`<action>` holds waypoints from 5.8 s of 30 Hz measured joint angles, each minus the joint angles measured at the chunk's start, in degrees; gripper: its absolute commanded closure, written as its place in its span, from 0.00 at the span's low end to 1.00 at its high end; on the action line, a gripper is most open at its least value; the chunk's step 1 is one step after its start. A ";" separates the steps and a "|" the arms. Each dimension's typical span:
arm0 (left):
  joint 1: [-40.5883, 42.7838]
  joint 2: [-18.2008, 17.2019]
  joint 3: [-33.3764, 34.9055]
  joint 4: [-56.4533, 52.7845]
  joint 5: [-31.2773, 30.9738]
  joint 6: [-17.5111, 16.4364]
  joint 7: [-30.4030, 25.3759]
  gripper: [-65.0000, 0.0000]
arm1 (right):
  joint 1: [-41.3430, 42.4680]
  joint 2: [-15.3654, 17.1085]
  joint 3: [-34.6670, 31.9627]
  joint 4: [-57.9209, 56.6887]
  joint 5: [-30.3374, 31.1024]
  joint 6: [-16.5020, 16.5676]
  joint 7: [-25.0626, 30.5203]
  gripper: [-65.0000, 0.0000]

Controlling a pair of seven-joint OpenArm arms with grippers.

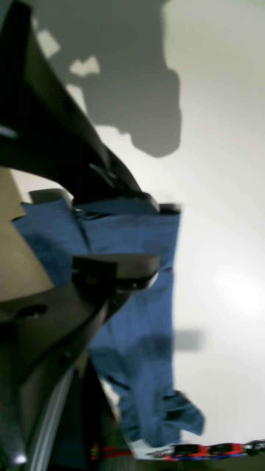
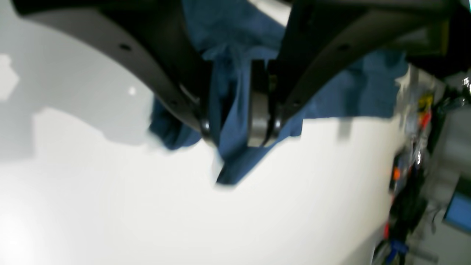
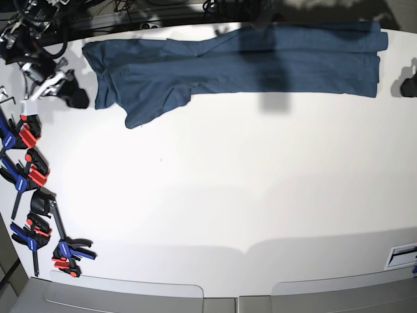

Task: Fold the T-shirt properly
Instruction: 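Release the shirt with both grippers and raise them, then grasp the shirt's sleeve end with the right gripper, then fold the grasped sleeve end inward over the shirt with the right gripper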

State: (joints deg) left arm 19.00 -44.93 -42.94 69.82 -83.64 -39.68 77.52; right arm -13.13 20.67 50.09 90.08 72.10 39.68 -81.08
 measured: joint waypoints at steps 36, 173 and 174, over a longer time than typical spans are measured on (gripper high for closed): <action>-0.13 0.04 -11.08 0.02 0.04 0.02 -4.17 0.75 | 16.28 -9.51 -19.56 -9.46 -37.09 -8.57 16.96 0.57; -0.13 2.36 -11.08 0.02 0.04 0.02 -4.26 0.75 | -10.56 -13.11 -33.05 7.91 -1.64 -0.02 0.37 1.00; -0.13 2.38 -11.08 0.02 0.04 0.02 -4.26 0.75 | -10.54 -12.61 -33.05 7.91 -1.81 0.00 0.22 1.00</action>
State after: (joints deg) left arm 18.87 -42.54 -54.02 69.84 -83.59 -39.66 73.25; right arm -23.66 8.05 17.04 98.00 70.28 39.68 -80.86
